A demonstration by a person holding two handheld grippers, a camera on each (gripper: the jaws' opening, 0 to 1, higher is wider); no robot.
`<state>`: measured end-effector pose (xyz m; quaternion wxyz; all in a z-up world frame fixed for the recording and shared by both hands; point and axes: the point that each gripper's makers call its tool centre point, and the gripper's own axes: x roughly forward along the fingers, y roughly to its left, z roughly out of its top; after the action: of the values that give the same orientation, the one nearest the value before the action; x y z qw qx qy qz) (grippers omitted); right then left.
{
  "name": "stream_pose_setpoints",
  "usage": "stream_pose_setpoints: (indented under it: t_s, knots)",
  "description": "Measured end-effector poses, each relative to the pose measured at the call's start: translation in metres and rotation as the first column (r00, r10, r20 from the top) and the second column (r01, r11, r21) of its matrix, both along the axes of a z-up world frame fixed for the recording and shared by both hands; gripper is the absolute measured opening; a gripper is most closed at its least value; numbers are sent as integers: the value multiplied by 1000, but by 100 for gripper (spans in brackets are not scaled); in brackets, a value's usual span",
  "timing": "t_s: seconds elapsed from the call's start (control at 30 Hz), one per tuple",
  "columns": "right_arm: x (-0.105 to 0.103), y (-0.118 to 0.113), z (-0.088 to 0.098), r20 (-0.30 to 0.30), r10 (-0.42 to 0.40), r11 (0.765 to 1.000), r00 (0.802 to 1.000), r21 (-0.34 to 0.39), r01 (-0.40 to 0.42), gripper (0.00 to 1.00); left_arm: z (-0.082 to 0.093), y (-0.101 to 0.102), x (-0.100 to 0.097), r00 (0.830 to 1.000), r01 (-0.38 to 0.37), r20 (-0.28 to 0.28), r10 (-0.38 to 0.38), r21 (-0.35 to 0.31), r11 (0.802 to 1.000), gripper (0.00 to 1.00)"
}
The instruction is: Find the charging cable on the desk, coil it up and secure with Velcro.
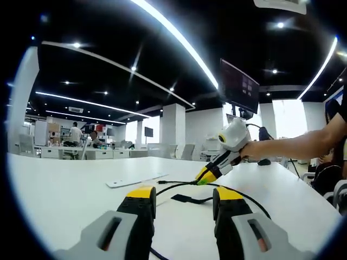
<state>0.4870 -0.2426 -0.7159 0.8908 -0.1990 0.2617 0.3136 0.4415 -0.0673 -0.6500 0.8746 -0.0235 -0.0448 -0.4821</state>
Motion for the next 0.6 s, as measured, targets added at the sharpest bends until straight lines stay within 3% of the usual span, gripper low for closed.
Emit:
stream_pose_setpoints:
  t_s: [0.6]
  knots:
    - [-38, -32, -4, 7, -121, 990, 993, 70, 120, 8, 0, 1, 2, 1000, -2, 1, 2, 9, 1000, 42]
